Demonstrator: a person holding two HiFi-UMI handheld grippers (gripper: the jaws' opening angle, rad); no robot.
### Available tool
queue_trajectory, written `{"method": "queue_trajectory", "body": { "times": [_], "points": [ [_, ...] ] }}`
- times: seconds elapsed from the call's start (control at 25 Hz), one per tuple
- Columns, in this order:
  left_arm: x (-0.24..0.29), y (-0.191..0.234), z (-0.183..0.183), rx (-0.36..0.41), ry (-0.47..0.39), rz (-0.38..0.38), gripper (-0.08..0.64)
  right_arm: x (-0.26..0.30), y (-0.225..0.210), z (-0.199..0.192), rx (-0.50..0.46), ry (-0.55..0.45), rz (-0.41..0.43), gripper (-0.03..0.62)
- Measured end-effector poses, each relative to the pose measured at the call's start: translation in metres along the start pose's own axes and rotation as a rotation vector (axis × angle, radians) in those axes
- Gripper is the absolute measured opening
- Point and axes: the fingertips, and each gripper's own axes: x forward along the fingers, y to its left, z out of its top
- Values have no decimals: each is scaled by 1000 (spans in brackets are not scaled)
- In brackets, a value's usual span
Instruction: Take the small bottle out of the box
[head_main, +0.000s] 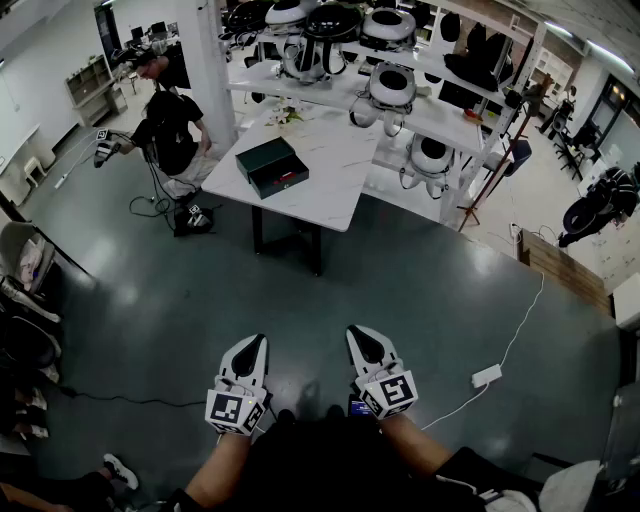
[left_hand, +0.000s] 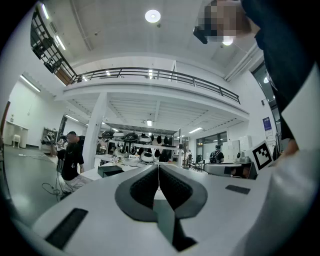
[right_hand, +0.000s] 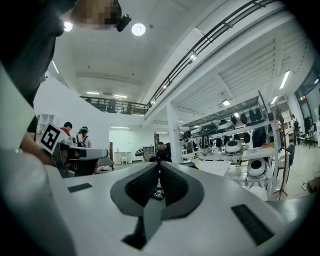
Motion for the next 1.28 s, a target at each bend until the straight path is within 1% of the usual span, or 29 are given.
{"method": "queue_trajectory", "body": {
  "times": [0.32, 0.6, 0.76, 0.8, 0.96, 1.28],
  "points": [
    [-1, -9, -1, -18, -2, 23, 17, -16, -11, -2, 15, 4, 0, 40],
    [-3, -21, -2, -7, 0, 29, 17, -25, -16, -3, 4, -2, 10, 40],
    [-1, -26, -5, -13, 8, 40, 17, -32, -24, 3, 67, -50, 26, 40],
    [-1, -28, -6, -17, 9, 38, 17, -34, -24, 3, 72, -50, 37, 40],
    [0, -39, -9, -39, -3, 22, 17, -39, -30, -5, 35, -23, 54, 40],
    [16, -63, -12, -28, 1, 11, 17, -53, -57, -7, 84, -21, 57, 40]
  ]
}}
